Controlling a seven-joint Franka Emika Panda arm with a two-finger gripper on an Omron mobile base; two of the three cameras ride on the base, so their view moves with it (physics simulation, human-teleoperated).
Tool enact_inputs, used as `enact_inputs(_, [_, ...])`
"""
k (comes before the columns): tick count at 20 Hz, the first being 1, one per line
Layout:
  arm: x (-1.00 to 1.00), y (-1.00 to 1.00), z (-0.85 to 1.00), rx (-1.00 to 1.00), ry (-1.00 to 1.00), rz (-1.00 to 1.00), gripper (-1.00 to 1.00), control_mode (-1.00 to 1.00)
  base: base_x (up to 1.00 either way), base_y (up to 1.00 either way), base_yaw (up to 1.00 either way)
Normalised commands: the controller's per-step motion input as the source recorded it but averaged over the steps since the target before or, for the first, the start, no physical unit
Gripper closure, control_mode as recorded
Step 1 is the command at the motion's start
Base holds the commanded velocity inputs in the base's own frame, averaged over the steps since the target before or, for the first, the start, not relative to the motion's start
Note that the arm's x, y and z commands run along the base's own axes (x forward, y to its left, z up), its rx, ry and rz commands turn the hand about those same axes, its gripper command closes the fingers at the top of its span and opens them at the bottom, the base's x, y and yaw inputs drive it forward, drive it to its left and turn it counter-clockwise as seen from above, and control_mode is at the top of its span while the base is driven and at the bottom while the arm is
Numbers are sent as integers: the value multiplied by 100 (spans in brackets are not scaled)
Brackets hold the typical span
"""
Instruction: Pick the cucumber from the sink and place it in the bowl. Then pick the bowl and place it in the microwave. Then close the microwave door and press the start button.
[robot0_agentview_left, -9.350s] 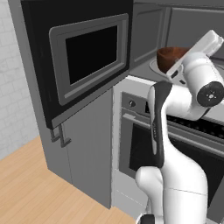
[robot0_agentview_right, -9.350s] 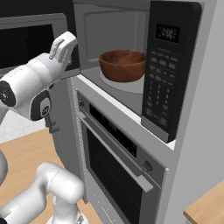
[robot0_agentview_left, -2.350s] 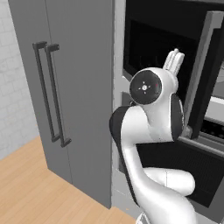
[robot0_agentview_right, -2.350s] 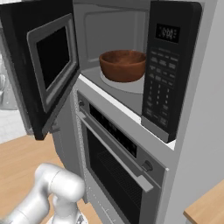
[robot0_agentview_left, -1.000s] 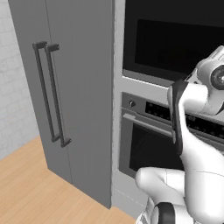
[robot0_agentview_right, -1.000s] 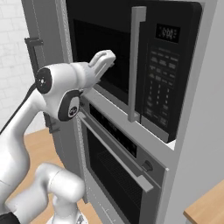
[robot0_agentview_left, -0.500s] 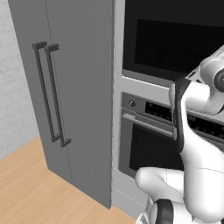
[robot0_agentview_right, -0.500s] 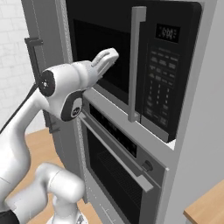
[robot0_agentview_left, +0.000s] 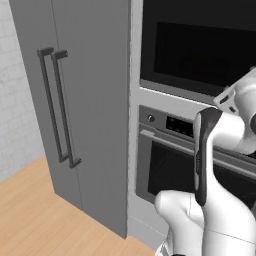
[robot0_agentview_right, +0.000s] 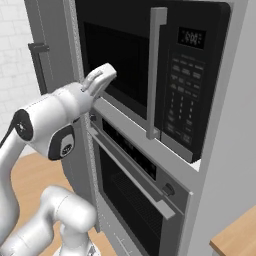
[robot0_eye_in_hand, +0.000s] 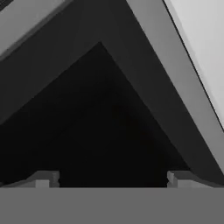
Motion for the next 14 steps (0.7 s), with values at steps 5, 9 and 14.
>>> enact_inputs(5, [-91,2,61,-34,47,0,-100,-100,0,0,0])
enact_inputs(9, [-73,0,29,-46,72,0,-100,-100,0,0,0])
enact_inputs(14, [-99,0,-5,-55,54,3,-100,-100,0,0,0])
